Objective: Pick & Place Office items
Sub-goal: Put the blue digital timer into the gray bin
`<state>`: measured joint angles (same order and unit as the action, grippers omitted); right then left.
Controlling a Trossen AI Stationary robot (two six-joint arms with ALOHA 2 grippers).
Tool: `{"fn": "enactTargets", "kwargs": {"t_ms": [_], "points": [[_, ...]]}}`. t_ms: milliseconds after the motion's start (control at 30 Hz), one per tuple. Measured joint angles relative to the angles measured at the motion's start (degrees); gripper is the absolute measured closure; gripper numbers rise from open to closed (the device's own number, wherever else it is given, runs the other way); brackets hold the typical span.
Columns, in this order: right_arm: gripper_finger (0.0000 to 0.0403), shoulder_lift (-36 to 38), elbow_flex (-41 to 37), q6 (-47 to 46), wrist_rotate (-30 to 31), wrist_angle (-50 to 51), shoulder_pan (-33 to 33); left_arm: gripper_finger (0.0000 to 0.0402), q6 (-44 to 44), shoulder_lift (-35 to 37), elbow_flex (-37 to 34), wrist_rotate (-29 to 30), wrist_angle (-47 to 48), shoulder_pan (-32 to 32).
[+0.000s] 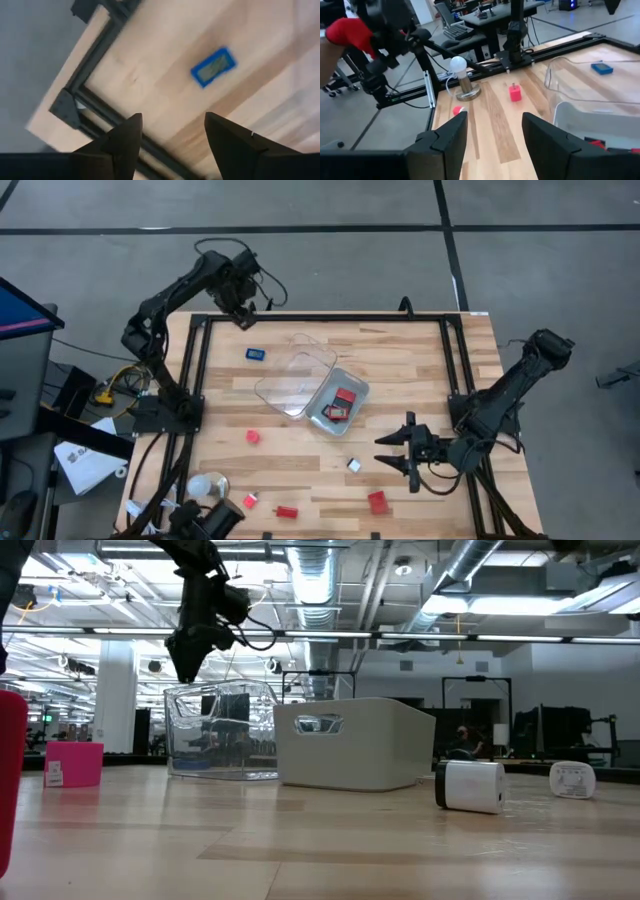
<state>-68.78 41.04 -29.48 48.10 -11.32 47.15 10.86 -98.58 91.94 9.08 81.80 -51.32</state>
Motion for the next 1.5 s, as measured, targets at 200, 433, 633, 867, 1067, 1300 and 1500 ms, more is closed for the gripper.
{"fn": "enactTargets", "kwargs": {"t_ms": [200, 433, 633, 867, 1067, 1300, 1500], "points": [[0.0221, 0.0, 0.0, -0.6, 3.5, -1.3, 2.2, 0.0185, 5.6, 0.7, -11.1, 8.8, -4.0, 5.9], [0.0221, 0.0, 0.0, -0.6, 4.9, -1.9, 2.8, 0.0159, 11.4, 0.7, -20.5, 13.6, -9.5, 10.8], [0.0221, 0.0, 0.0, -0.5, 4.8, -2.6, 2.8, 0.0131, 19.0, 0.7, -23.8, 12.3, -16.8, 14.3], [0.0221, 0.0, 0.0, -0.1, 4.6, -2.6, 3.5, 0.0115, 21.6, -0.2, -24.2, 8.2, -21.0, 15.3], [0.0221, 0.1, 0.0, -0.1, 4.6, -2.6, 4.7, 0.0114, 20.5, -3.6, -24.2, 6.6, -20.4, 15.7], [0.0221, 0.1, 0.0, -0.4, 6.3, -2.9, 6.2, 0.0114, 23.3, -8.5, -24.2, 6.6, -22.7, 15.3], [0.0221, 0.1, 0.0, -0.5, 6.4, -2.9, 6.1, 0.0114, 26.8, -9.5, -24.2, 6.0, -26.6, 15.2]]}}
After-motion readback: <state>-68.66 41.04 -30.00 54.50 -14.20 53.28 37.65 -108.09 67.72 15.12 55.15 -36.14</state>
